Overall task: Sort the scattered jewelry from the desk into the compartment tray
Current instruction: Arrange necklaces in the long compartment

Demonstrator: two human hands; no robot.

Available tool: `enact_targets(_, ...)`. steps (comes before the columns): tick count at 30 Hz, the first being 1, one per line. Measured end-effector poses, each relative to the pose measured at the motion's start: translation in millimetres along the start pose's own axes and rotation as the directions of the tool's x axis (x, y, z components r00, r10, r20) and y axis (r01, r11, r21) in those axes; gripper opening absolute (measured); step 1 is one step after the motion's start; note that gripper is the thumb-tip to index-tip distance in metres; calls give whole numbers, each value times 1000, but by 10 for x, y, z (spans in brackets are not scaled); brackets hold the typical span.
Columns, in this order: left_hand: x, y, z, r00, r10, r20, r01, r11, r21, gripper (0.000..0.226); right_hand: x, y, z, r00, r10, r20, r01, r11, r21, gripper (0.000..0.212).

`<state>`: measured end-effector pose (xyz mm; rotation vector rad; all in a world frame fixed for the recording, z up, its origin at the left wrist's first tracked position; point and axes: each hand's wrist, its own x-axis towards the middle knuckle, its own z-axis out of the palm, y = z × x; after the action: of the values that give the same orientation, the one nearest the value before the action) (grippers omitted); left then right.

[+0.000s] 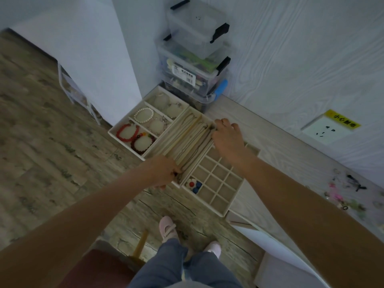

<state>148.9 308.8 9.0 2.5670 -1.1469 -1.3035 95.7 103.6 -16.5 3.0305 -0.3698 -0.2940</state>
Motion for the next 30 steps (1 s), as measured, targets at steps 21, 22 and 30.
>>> enact_targets(21,89,153,-44,995,95,-17,-82,921,381,42,-17,71,38,999,41,30,-42,999,33,33)
enact_targets(22,92,158,-41,995,99,-13,-86,911,404,42,-25,73,27,999,41,32,-42,999,32,34)
enact_targets(30,100,190,-67,984,176,-21,-137,831,539,47,-49,70,-28,996,70,58,-73,996,58,38)
